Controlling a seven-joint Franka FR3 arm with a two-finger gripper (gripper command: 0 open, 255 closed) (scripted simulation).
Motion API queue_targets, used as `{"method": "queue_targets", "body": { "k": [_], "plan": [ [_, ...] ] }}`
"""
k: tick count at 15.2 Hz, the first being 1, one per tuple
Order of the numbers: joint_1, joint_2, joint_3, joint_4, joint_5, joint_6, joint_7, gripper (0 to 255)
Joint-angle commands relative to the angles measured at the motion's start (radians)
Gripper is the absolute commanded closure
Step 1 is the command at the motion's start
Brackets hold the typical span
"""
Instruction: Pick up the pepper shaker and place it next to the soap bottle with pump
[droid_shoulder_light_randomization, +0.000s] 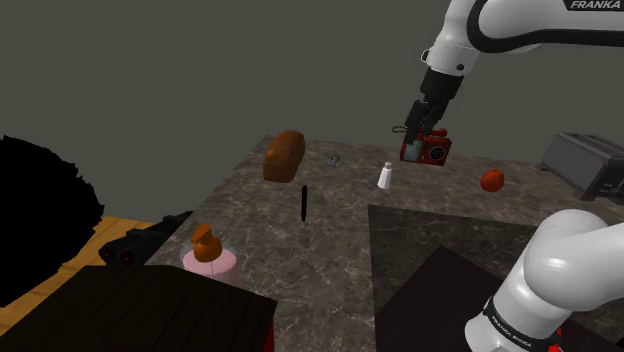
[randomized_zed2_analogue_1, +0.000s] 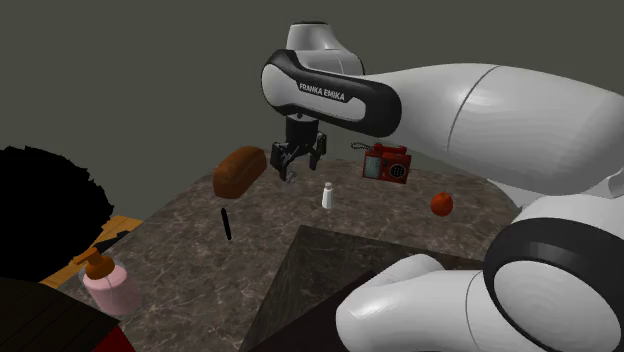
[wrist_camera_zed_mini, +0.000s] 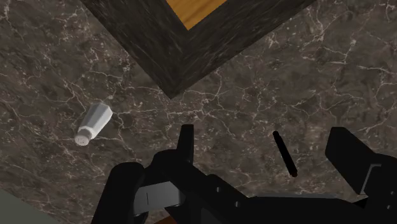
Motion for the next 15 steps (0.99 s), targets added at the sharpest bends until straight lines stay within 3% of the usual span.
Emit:
{"method": "queue_targets", "body": {
  "k": [1,8,15],
  "plan": [
    [0.000,0.000,0.000,0.000,0.000,0.000,0.000,0],
    [-0.019,0.134,-0.129,-0.035,-0.054,0.153,-0.178,0],
    [-0.024,0.332,-0.254,0.001,-0.069,0.298,-0.360,0]
  ]
}}
